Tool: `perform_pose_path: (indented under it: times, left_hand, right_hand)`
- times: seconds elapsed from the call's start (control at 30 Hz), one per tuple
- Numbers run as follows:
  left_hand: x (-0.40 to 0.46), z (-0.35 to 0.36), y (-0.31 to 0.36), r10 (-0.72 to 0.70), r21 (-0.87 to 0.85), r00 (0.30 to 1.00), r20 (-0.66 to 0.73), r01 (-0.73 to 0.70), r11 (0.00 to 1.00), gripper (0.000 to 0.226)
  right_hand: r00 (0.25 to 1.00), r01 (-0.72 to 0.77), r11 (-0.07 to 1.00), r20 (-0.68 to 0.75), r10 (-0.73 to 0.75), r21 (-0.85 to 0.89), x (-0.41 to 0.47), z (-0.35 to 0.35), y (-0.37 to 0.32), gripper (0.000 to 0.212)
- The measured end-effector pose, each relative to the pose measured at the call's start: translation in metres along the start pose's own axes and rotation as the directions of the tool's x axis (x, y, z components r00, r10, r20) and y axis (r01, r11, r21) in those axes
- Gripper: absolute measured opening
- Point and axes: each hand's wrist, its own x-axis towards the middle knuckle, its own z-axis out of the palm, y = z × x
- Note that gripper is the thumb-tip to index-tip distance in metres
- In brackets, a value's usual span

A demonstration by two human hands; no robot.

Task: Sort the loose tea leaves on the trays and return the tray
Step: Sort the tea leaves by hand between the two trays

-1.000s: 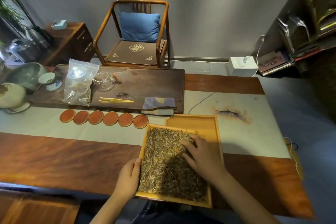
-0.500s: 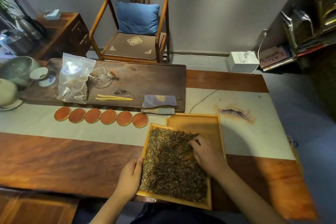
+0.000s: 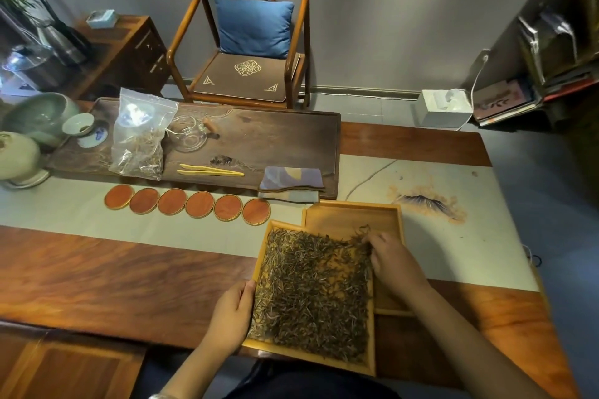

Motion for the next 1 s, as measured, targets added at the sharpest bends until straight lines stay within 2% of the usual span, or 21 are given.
perform_pose_path:
  times: [0.1, 0.2, 0.33, 0.43, 0.7, 1.0]
  left_hand:
    - [0.001, -0.003, -0.004, -0.005, -0.01, 1.0, -0.002, 0.005, 1.0, 0.042]
    - [0.002, -0.004, -0.005, 0.005, -0.006, 1.0, 0.001, -0.005, 1.0, 0.043]
    - [0.003, -0.004, -0.004, 0.007, 0.011, 1.0, 0.016, -0.007, 1.0, 0.042]
    - [0.005, -0.003, -0.002, 0.008, 0.002, 1.0, 0.028, -0.008, 1.0, 0.041]
    - [0.009, -0.002, -0.004, 0.014, 0.006, 1.0, 0.001, -0.014, 1.0, 0.041]
    - [0.005, -0.001, -0.004, 0.042, 0.011, 0.999, 0.014, -0.042, 0.999, 0.044]
  right_hand:
    - [0.998, 0.031, 0.999, -0.059, -0.031, -0.01, -0.002, 0.003, -0.009, 0.025]
    - [0.99, 0.123, 0.992, -0.071, -0.125, -0.033, -0.007, 0.012, -0.029, 0.026]
    - [0.963, 0.269, 0.963, 0.017, -0.269, -0.03, -0.011, 0.031, -0.064, 0.038]
    - [0.941, 0.328, 0.942, 0.117, -0.318, -0.075, -0.013, 0.042, -0.083, 0.051]
    - [0.943, 0.322, 0.939, 0.127, -0.307, -0.121, -0.017, 0.045, -0.068, 0.039]
    - [0.973, 0.225, 0.959, 0.097, -0.211, -0.173, -0.011, 0.026, -0.031, 0.038]
